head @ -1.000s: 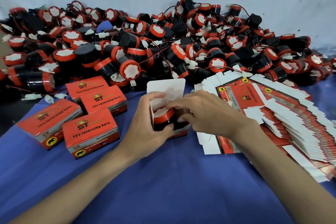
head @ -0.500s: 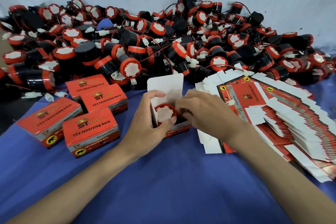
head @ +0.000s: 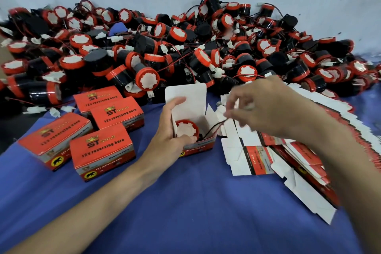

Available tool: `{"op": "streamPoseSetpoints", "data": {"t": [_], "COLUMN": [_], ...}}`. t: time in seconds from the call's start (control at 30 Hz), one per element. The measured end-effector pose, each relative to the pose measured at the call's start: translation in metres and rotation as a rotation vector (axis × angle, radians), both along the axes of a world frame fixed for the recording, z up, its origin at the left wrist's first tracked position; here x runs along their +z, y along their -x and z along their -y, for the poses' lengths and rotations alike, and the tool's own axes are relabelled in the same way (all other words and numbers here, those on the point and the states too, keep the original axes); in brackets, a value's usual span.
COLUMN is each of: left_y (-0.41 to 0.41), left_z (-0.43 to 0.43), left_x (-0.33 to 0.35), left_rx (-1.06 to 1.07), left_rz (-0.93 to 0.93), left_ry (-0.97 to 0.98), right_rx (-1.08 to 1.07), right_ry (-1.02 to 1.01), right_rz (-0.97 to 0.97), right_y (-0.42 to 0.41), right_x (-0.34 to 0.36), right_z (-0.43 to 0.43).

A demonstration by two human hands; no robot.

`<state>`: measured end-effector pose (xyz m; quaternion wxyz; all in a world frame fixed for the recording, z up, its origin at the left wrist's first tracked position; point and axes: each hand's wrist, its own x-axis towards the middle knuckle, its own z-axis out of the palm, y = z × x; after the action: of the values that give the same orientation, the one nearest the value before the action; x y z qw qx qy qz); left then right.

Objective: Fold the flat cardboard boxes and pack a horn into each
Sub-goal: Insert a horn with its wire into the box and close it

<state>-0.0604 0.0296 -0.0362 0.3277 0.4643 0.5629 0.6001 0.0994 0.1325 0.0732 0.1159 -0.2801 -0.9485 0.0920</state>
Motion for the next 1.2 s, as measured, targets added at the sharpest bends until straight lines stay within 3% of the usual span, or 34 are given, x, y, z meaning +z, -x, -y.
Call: {"op": "streamPoseSetpoints", "data": {"t": [0.07, 0.13, 0.2, 0.37, 0.57, 0.63, 0.8, 1.03, 1.2], "left_y": [0.000, 0.002, 0.005, 0.008, 0.003, 0.003, 0.003, 0.007, 0.007], "left_z": [0.000, -0.001, -0.001, 0.000, 0.001, 0.001, 0.002, 0.003, 0.006], "left_x": [0.000, -0.002, -0.002, -0.002, -0.002, -0.003, -0.004, -0.005, 0.000], "left_rx": [0.000, -0.018, -0.053, -0.105, -0.148, -0.152, -0.154, -0.217, -0.259], "left_rz": [0.013, 0.066, 0.110, 0.087, 0.113, 0.136, 0.126, 0.093, 0.180], "left_ry": [-0.001, 0.012, 0.035, 0.022, -0.046, -0.045, -0.034, 0.002, 0.019], "right_rx": [0.018, 0.084, 0.133, 0.178, 0.210, 0.224, 0.230, 0.255, 0.238], "right_ry": [0.155, 0.258, 0.215, -0.120, -0.322, -0.319, -0.073, -0.085, -0.043], "right_rz": [-0.288, -0.384, -0.348, -0.041, 0.058, 0.095, 0.038, 0.150, 0.218], "right_y": [0.012, 0.026, 0.037, 0.048, 0.052, 0.054, 0.053, 0.049, 0.044], "right_x": [-0.004, -0.016, -0.029, -0.049, -0.052, -0.053, -0.050, -0.049, -0.044], "right_z": [0.008, 0.018, 0.024, 0.025, 0.034, 0.034, 0.033, 0.031, 0.031]}}
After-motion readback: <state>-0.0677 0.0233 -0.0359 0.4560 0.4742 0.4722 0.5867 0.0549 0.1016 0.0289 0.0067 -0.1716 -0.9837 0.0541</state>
